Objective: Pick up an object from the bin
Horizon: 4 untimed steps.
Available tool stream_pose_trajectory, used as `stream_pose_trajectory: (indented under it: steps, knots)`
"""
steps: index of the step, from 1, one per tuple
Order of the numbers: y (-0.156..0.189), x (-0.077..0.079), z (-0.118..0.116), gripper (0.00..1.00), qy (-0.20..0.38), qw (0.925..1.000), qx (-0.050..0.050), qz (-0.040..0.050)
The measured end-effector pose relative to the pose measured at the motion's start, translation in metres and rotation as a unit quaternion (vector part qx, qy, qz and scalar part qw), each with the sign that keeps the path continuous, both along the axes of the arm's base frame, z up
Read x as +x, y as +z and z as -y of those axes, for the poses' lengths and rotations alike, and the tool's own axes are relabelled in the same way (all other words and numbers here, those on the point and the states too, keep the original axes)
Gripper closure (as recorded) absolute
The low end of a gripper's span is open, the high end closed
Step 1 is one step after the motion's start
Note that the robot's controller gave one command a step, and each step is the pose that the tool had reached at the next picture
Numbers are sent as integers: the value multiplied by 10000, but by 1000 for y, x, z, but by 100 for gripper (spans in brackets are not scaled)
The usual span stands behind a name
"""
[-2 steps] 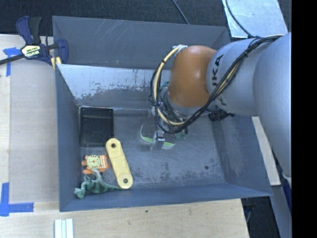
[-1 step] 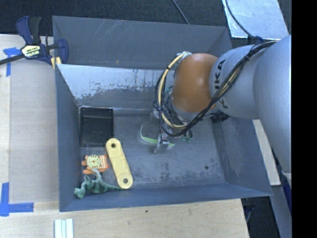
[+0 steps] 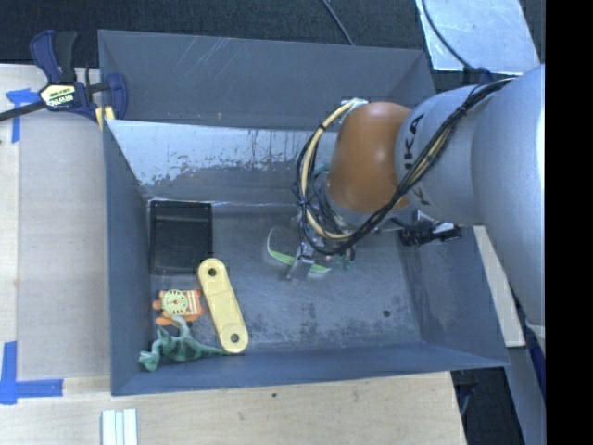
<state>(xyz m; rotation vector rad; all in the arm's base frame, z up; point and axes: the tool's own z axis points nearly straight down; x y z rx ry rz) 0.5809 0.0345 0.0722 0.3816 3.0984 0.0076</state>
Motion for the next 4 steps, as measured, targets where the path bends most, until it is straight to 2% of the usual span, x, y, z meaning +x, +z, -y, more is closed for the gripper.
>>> stream_pose_trajectory:
  steps: [1, 2, 3, 4]
  knots:
    - [0, 0, 0, 100, 1, 10000, 0, 0]
    - [23, -4, 1, 100, 5, 10000, -6, -55]
    - [51, 0, 1, 100, 9, 10000, -3, 25]
    - [83, -3, 1, 100, 14, 10000, -6, -39]
